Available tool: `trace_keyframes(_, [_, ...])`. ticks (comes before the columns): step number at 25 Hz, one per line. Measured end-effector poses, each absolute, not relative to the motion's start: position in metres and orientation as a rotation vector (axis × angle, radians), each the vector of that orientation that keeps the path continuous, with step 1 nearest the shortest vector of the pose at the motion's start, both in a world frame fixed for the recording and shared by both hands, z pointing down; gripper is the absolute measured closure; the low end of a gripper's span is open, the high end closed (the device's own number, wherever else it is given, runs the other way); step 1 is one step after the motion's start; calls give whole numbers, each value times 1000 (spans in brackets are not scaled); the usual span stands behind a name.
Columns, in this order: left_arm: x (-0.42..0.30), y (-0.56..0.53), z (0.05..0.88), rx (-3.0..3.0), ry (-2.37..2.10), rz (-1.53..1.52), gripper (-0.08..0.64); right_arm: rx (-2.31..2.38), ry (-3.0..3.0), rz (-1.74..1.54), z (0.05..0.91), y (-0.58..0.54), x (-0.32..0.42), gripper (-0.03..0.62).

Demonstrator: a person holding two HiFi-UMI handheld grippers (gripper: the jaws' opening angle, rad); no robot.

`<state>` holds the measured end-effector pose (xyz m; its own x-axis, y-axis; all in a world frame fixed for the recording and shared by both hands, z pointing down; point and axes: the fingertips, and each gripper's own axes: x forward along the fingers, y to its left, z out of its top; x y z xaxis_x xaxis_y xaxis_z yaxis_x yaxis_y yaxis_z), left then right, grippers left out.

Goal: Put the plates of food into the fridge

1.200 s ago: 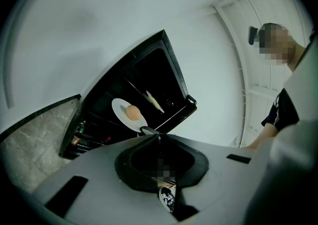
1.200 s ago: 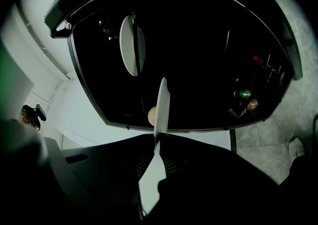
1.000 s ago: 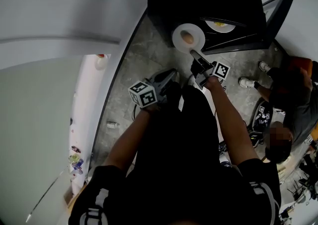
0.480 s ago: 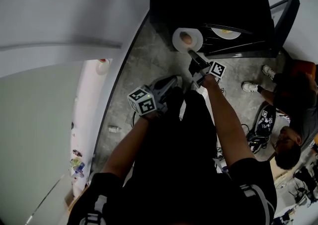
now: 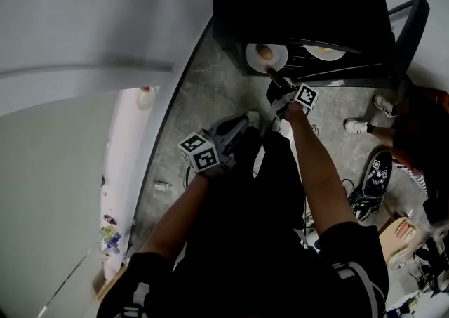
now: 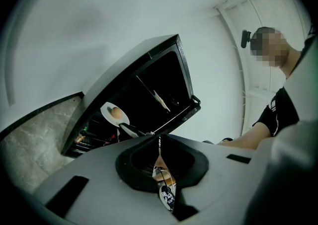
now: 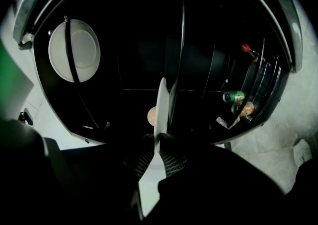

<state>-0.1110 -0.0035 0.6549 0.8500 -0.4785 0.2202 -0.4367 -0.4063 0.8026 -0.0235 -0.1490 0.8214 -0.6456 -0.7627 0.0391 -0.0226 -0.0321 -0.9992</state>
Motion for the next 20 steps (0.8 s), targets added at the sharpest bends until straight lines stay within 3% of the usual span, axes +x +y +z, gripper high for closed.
trace_keyframes(20, [-116, -7, 661, 2037, -667, -36, 537, -953, 1668, -1764, 844, -194, -27, 549])
